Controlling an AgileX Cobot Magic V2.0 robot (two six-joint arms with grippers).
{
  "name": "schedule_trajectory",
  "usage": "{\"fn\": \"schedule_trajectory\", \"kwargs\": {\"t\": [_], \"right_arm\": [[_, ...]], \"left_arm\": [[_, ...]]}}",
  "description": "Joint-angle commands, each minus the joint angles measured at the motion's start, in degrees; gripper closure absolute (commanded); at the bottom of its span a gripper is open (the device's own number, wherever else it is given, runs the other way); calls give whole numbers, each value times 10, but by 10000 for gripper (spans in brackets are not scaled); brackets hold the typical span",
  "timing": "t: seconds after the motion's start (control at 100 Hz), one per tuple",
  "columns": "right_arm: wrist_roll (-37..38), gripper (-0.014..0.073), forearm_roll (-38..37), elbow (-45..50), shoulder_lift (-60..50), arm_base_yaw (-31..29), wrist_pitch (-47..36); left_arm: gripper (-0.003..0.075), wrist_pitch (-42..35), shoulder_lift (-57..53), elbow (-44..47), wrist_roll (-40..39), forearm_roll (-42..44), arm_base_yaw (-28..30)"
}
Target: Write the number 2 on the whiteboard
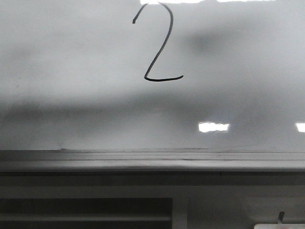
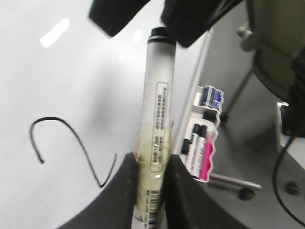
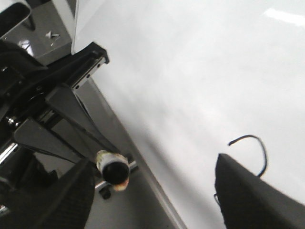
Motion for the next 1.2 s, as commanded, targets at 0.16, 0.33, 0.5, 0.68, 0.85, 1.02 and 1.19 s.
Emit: {"fn": "schedule_trajectory", "kwargs": {"t": [0.16, 0.33, 0.5, 0.68, 0.85, 1.02, 1.19], "right_arm": [[6, 116, 29, -2, -76, -51, -44], [7, 116, 29, 16, -92, -51, -69], [10, 116, 31, 23, -92, -51, -70], [10, 116, 32, 23, -92, -51, -70], [10, 116, 32, 23, -91, -51, -72], [10, 116, 32, 23, -88, -51, -73], [10, 116, 32, 23, -85, -51, -74]], "left_arm": [[741, -261, -93, 85, -18, -141, -4], [741, -351, -104, 115, -18, -234, -4], [741, -409, -72, 116, -18, -290, -4], [741, -416, -33, 116, -18, -298, -4], [741, -425, -9, 112, -18, -297, -4], [741, -438, 6, 112, -18, -296, -4], [741, -457, 20, 112, -18, -296, -4]]}}
